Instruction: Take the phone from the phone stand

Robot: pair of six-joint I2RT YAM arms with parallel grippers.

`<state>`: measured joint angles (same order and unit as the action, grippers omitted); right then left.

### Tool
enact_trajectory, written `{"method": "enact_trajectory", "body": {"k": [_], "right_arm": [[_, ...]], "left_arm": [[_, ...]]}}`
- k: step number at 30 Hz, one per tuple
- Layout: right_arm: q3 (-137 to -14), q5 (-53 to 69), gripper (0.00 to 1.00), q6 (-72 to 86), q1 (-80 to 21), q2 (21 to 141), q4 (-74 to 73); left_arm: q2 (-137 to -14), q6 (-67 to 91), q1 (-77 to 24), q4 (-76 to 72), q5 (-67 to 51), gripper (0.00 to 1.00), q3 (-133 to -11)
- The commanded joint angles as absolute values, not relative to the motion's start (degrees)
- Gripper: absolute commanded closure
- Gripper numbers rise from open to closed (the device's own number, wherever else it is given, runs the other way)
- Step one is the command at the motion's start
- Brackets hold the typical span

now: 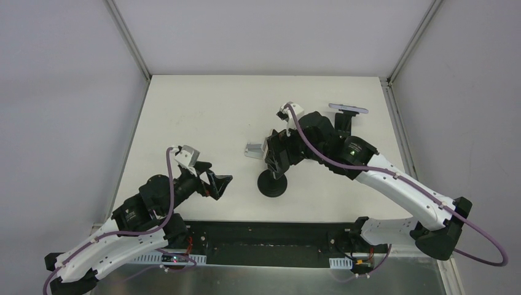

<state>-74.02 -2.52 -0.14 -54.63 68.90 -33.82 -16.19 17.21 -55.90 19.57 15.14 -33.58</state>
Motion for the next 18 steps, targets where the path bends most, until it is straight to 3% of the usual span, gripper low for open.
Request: {"method": "enact_trajectory", "body": {"k": [1, 18], "right_arm": [[-74.3, -1.5, 0.01, -2.7, -53.3, 68.2, -32.6], [-74.3, 13.0, 0.01, -10.1, -48.8, 69.8, -32.6]], "left_arm": [[-17.0, 17.8, -56.0, 18.4, 14.4, 0.01, -34.9], [-18.7, 17.7, -56.0, 18.3, 13.5, 0.01, -35.5]]}}
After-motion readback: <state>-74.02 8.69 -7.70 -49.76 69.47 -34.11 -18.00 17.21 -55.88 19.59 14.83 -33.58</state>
